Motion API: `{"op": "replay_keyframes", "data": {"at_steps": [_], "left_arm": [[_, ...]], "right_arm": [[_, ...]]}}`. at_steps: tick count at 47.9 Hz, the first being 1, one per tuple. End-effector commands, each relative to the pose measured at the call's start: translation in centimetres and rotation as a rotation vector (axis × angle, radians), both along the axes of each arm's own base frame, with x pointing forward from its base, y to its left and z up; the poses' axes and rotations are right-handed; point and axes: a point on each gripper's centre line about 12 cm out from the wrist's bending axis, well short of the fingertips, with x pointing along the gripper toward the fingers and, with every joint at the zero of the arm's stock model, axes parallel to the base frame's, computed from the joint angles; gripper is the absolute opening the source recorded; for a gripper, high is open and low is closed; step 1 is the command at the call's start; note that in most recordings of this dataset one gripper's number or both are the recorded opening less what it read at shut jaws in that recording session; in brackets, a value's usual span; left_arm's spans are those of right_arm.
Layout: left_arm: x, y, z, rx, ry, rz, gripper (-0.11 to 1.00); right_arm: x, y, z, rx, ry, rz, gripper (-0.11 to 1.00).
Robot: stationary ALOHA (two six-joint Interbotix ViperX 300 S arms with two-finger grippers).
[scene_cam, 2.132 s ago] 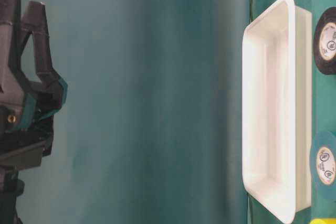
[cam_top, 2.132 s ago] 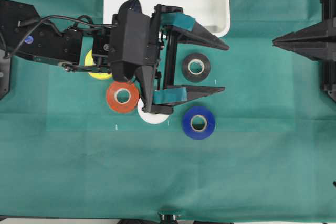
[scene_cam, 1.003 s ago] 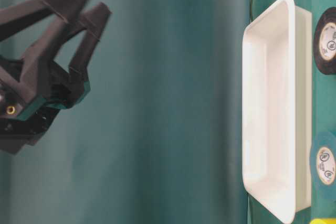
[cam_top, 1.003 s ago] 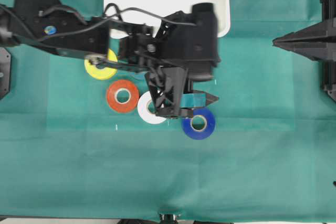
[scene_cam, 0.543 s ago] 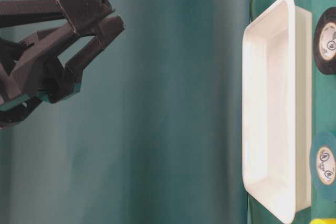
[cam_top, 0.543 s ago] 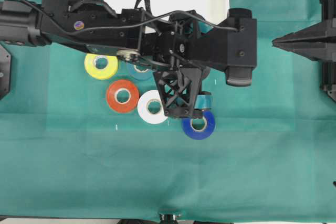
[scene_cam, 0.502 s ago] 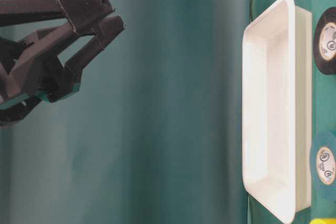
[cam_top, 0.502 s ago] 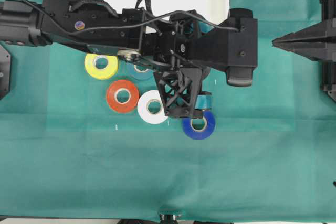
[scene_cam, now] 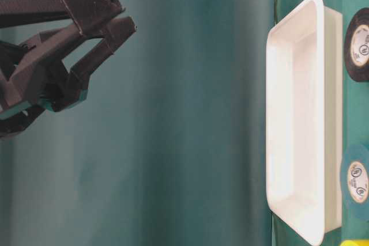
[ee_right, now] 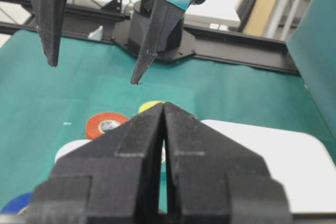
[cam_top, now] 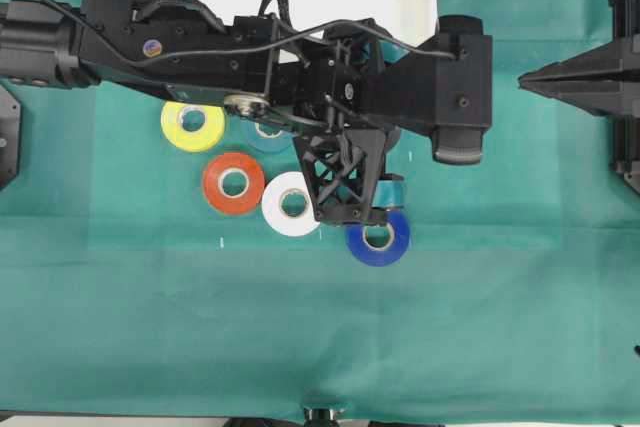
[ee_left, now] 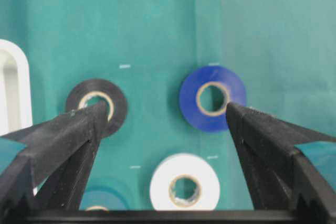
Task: Pick up the tape from a random location and place it into the white case.
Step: 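Lower the left gripper over the blue roll and close on its rim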
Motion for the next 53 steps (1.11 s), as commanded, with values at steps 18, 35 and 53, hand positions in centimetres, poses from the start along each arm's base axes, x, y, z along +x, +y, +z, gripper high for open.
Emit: {"op": "replay_keyframes", "data": {"at_steps": [18,35,53], "left_arm": [[-0.3,0.0,0.2,0.001,-0.023,-0.001,0.99],[0.3,-0.7,-5.1,0.003,0.024,-0.010,0.99],[1.3,-1.6,-9.2,-0.008,0.042,-0.011,0.99]], "right_arm": [[0.3,0.0,1.0,0.000,-0.025,0.002,0.00],[0.3,0.0,1.0,0.000,-0.023,0.002,0.00],[0.3,0.0,0.8,0.002,-0.011,0.002,0.00]]}}
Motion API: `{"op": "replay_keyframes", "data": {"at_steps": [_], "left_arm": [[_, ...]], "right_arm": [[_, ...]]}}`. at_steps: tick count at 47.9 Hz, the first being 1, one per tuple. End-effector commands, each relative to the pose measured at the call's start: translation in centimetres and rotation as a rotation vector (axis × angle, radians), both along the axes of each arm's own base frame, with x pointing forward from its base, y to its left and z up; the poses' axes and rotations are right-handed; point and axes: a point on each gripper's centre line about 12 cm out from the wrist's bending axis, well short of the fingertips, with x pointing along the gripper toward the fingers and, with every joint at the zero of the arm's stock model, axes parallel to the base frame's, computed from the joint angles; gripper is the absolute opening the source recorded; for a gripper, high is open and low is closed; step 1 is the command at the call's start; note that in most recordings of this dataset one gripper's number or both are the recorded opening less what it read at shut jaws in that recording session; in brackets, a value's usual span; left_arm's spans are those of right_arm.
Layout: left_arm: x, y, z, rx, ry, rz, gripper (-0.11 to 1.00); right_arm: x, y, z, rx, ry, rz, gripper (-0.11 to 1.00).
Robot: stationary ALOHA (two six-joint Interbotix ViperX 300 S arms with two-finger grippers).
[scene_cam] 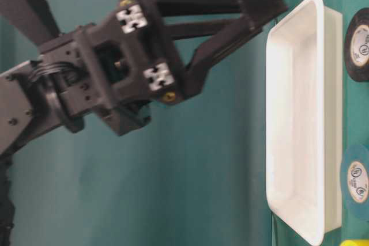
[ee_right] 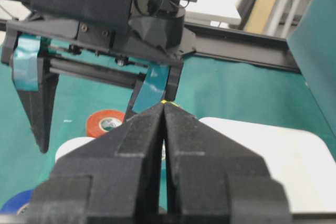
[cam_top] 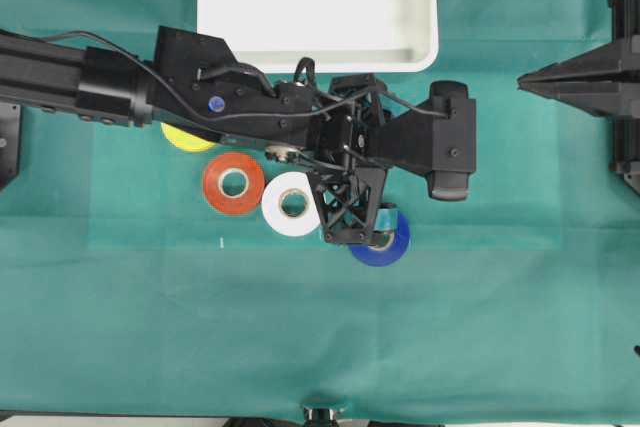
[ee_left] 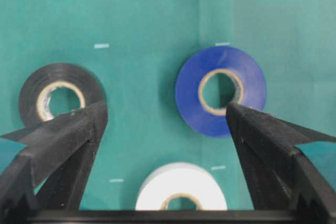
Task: Pick up the tape from a random location and place it into the white case.
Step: 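Lower the left gripper over the blue roll and close on its rim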
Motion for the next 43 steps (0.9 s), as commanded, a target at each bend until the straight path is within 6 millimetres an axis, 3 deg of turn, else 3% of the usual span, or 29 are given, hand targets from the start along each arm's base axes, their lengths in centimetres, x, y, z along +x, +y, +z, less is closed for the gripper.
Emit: {"op": "replay_keyframes", "data": {"at_steps": [1,26,43], "left_arm": [[-0.1,-0.4,0.6,-0.003,-0.037,-0.008,0.99],[0.8,-0.9,-4.3,-0.012,0.014,0.008,0.99],[1.2,-2.2,-7.7,-0.006,0.064,-0.014,0.99]], "right_arm": [[0.3,0.0,0.9,0.002,-0.020,0.002,0.00],[0.4,0.0,0.6,0.002,-0.008,0.002,0.00],[0.4,0.0,0.5,0.000,-0.003,0.002,0.00]]}}
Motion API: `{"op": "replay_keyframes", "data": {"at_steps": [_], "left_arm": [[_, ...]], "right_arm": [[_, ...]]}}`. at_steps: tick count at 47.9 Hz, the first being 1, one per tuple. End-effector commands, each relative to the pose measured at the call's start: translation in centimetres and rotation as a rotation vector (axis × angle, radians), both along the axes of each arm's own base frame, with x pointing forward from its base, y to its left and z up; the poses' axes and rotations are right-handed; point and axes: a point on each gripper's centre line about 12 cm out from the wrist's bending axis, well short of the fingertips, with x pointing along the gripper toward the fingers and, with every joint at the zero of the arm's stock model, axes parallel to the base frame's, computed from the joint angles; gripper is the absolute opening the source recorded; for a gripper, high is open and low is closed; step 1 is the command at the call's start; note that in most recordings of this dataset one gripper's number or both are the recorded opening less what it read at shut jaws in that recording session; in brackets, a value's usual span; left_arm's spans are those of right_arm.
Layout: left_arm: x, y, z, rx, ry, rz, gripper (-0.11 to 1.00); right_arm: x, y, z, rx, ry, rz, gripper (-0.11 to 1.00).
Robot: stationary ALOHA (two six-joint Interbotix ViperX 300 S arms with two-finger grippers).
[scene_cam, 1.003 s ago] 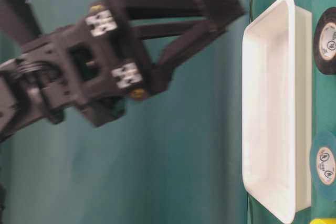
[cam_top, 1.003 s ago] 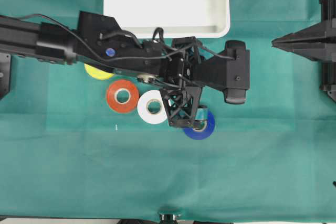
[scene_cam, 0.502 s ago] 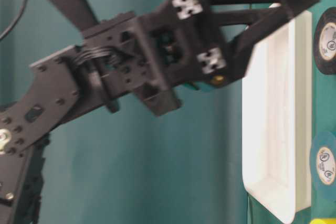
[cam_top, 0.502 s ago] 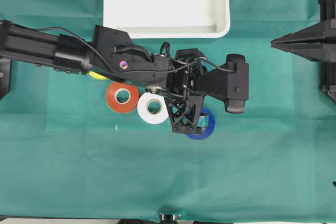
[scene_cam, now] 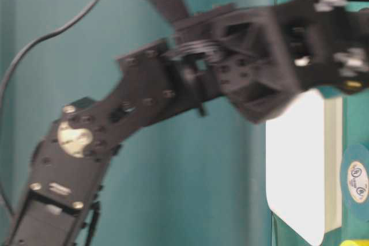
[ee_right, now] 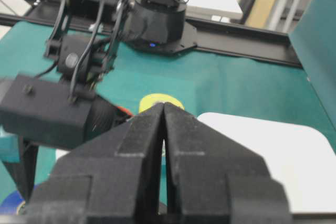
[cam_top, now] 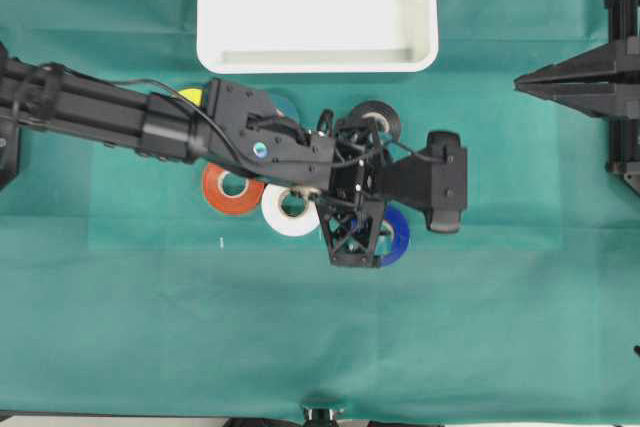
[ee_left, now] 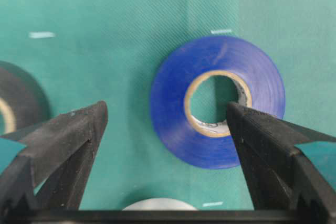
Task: Pick up the tape from a random location and place it into the white case.
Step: 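Lower the left gripper over the blue roll and close on its rim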
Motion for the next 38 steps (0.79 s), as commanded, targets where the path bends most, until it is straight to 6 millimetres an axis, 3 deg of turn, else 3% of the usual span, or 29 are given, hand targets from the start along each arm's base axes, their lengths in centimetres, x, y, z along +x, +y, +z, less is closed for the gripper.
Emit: {"op": "replay_keyframes", "data": {"at_steps": [1,17,38], "left_arm": [[0.1,-0.2,0.9,-0.004,-0.030,-0.002,0.99],[0.5,0.2,-1.1,-0.003,-0.024,0.005,0.99],[0.2,1.3,-2.1,0.000,-0.005,0.025,0.99]], "right_arm": [[0.3,0.0,0.8,0.002,-0.018,0.002,0.00],[0.3,0.0,0.7,0.002,-0.014,0.002,0.00],[0.4,0.0,0.4,0.000,0.002,0.002,0.00]]}}
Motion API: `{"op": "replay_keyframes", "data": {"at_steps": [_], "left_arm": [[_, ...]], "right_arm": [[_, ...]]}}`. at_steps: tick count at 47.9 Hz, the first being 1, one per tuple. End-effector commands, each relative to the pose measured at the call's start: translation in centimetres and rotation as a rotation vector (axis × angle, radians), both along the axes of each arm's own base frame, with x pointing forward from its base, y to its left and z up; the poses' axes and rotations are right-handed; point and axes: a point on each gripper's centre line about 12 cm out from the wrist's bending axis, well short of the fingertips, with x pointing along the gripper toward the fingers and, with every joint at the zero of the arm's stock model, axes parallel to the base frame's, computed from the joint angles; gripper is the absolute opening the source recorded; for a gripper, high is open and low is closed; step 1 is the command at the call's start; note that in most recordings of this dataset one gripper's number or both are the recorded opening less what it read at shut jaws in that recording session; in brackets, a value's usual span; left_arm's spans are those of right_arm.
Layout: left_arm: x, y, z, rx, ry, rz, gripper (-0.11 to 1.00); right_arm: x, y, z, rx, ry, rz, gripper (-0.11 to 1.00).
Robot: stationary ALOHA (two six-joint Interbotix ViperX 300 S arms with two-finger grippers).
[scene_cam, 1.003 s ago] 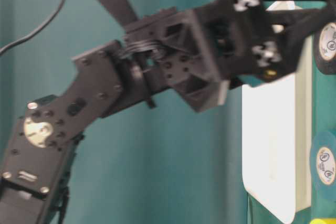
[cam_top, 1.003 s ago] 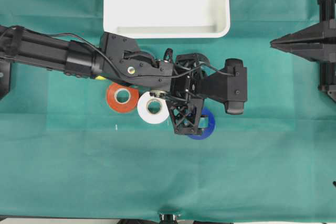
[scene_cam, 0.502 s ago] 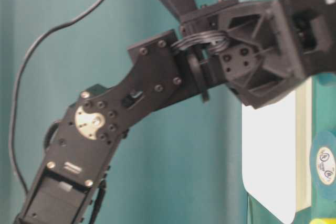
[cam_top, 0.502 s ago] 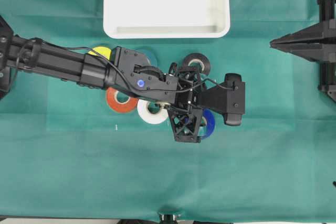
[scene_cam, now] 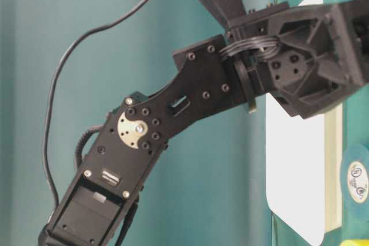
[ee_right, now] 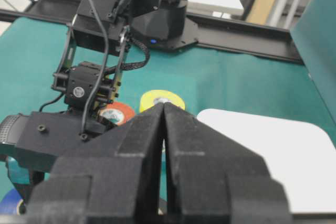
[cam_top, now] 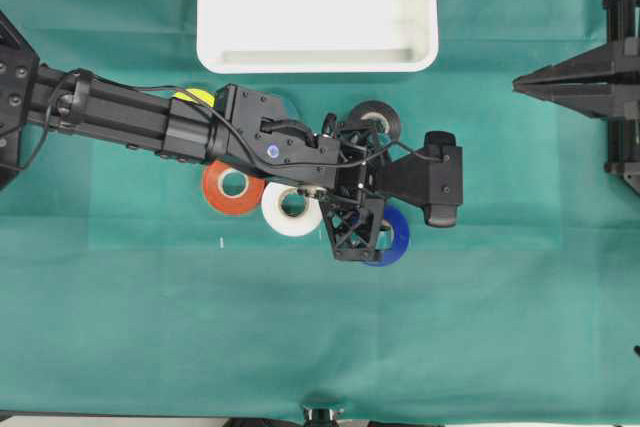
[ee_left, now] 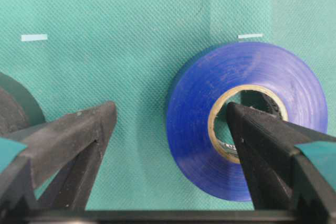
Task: Pick up the tape from a random location and place it into the white case.
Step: 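Lower the left gripper over the blue roll and close on its rim, then lift the blue tape roll upward with the left gripper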
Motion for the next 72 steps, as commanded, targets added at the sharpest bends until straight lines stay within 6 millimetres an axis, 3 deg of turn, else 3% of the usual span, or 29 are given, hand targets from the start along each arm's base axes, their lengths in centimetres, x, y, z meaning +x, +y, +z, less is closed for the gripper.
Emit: {"op": "replay_keyframes", "data": {"at_steps": [1,33,38,48,72], "left_arm": [[-0.1,0.2,0.9,-0.002,-0.018,0.004,0.99],[-0.1,-0.2,1.0,-0.001,-0.022,-0.005,0.96],[-0.1,-0.4,1.2,-0.003,-0.026,-0.007,0.81],[-0.2,-1.0,1.8,-0.003,-0.032,-0.021,0.25],[-0.4,-1.3,2.3,-0.004,-0.004,-0.021,0.25]], "right_arm": [[0.3,0.0,0.6,0.000,-0.012,0.002,0.00],[0.3,0.0,0.7,-0.001,-0.015,0.002,0.00],[0.3,0.0,0.7,0.000,-0.015,0.002,0.00],[0.3,0.0,0.7,0.002,-0.014,0.002,0.00],[0.3,0.0,0.8,0.003,-0.018,0.001,0.00]]}}
